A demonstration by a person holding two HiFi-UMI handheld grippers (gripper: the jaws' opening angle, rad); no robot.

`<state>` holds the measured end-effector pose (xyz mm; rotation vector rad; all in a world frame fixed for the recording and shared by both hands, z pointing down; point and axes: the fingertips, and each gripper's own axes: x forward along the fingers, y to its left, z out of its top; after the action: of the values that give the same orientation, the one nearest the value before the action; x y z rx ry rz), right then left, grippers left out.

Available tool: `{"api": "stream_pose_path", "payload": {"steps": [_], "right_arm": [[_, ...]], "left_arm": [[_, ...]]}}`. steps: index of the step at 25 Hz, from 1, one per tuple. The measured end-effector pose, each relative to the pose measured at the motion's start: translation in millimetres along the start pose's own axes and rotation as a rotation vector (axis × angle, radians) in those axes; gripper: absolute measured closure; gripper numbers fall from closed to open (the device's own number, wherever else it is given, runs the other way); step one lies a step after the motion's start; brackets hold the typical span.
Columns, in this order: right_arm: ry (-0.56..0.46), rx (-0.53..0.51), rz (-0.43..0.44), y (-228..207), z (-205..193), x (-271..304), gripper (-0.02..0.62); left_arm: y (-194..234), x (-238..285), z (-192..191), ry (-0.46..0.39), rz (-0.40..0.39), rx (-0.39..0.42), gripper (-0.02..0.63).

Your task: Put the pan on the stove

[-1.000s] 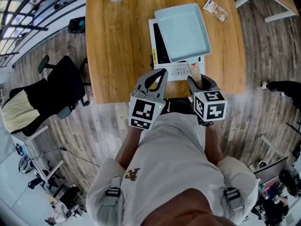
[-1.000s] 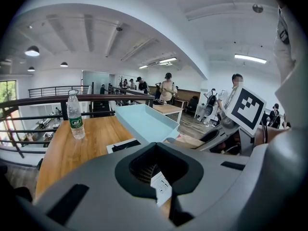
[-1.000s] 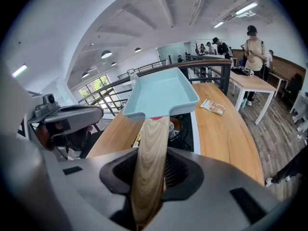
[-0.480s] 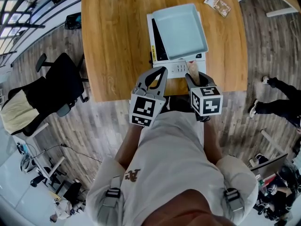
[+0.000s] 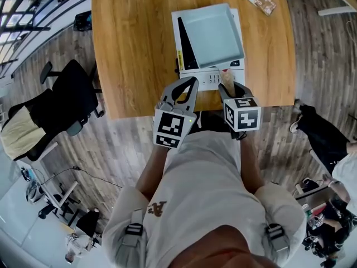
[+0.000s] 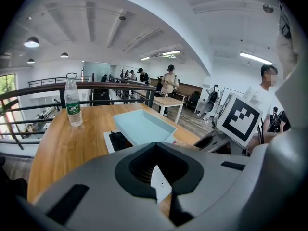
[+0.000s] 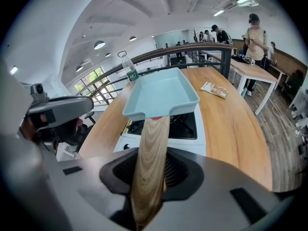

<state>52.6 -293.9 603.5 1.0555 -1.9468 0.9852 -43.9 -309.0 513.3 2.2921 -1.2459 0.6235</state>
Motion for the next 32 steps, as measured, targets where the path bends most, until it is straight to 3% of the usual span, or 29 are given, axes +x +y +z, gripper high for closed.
{"api": "stream_pose_path", "payload": {"steps": [32], "right_arm": [[0.036,-0.048,0.014,-11,-5,37,0.467]], "left_arm": [[-1,4,-12,0.035,0.028,-0.029,0.588]]}}
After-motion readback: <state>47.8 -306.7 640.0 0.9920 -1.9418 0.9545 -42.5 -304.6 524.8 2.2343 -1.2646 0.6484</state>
